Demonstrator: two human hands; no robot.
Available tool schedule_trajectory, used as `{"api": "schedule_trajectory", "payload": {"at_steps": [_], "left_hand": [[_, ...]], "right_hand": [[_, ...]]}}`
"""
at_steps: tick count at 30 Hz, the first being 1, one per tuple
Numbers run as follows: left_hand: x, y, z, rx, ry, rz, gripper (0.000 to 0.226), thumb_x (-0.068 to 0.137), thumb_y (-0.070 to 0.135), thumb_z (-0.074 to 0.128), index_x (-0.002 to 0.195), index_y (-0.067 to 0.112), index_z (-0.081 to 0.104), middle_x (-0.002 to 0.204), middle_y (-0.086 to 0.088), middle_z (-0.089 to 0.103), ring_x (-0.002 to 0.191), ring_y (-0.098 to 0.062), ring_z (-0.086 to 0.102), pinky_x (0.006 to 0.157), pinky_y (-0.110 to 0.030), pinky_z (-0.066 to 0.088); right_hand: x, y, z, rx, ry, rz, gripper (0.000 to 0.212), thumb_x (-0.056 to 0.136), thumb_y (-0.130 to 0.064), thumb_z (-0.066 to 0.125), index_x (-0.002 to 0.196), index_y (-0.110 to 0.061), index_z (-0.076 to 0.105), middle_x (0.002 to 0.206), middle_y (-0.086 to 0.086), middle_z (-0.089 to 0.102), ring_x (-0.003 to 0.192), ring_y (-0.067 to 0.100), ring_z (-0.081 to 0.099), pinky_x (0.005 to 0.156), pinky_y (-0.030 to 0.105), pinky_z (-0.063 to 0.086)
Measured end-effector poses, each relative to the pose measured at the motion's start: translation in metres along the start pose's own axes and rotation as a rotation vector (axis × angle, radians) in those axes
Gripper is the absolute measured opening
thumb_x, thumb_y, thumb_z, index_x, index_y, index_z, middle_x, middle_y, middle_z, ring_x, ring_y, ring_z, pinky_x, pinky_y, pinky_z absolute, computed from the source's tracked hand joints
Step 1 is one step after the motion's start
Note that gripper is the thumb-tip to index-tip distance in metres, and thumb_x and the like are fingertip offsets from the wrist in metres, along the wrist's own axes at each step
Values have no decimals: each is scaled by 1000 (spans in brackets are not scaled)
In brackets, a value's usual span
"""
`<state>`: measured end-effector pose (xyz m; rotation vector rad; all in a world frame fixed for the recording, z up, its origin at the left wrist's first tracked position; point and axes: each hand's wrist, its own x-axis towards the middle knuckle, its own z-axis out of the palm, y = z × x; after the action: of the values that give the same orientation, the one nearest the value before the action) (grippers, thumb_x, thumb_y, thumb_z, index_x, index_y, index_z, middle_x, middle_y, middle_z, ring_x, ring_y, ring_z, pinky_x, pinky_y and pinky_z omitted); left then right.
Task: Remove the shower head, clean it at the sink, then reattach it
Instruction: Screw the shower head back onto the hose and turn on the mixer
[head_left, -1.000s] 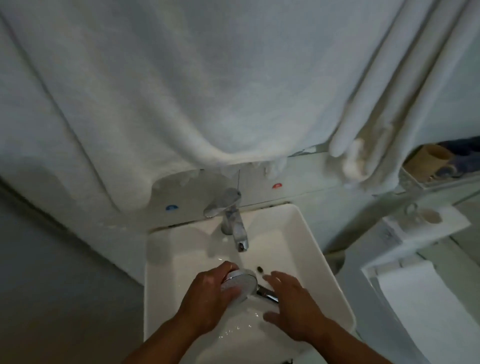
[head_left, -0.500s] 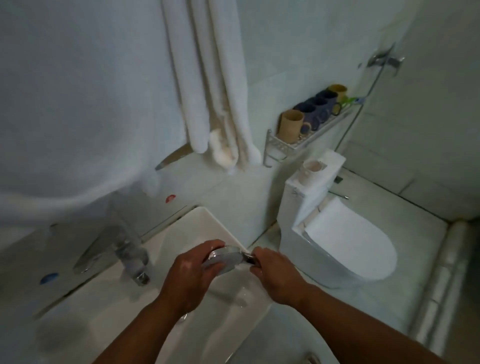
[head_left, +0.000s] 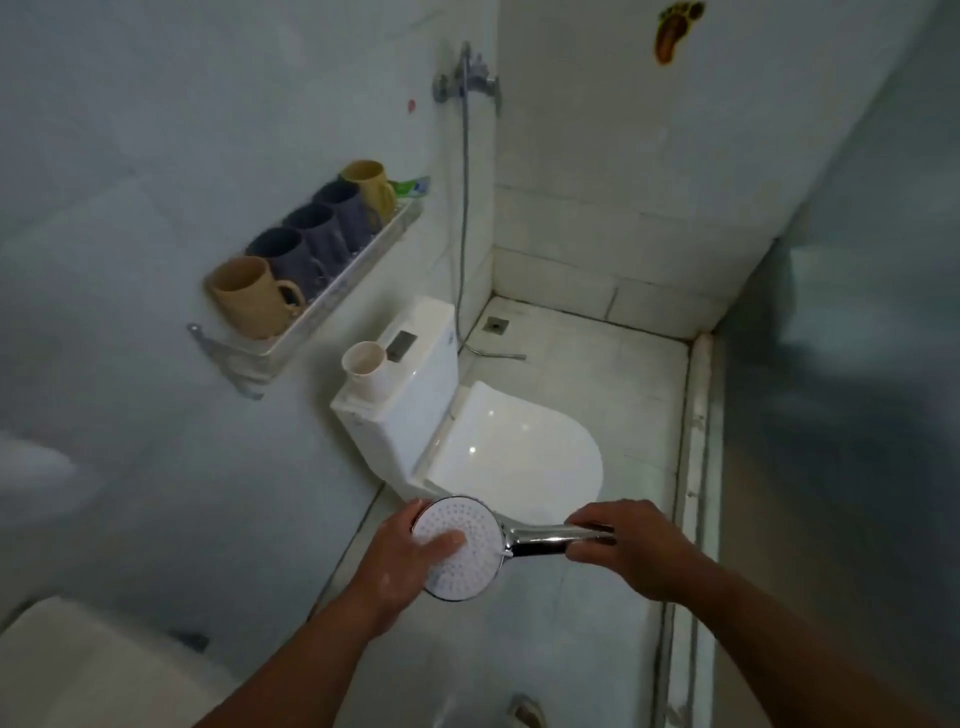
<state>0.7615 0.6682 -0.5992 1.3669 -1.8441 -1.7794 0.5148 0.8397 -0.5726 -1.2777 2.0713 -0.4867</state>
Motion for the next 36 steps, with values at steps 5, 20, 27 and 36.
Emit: {"api": "schedule_trajectory", "payload": {"at_steps": [5,20,27,36], "left_hand": [[58,38,92,-73,-66,-74,28,72,23,87,96,25,74,99,-4,78,93,-27,73,71,-46,62],[311,193,266,53,-162,38,37,80,24,83,113,30,67,109,4,73,102,-20,69,85,-43,61],[421,275,369,-264,-228,-115,51,82,16,80,128,19,58,122,-7,70,111,-27,69,87,-43,63],[518,361,456,-294,-189,-263,17,100,29,59,106,19,71,96,-17,76,69,-20,70,61,-38,55]], "right_hand": [[-4,72,-51,355,150,240,13,82,-32,82,94,-32,77,72,-12,72,54,2,60,53,17,44],[129,188,-209,678,-165,534,23,85,-32,72,96,-13,64,64,9,65,48,21,55,46,28,42],[233,236,-279,1057,54,579,27,100,-35,58,94,-8,57,62,9,52,41,19,40,41,26,29],[394,284,-400,1127,86,561,56,105,-53,38,96,-6,68,62,12,57,48,23,53,45,25,37]]}}
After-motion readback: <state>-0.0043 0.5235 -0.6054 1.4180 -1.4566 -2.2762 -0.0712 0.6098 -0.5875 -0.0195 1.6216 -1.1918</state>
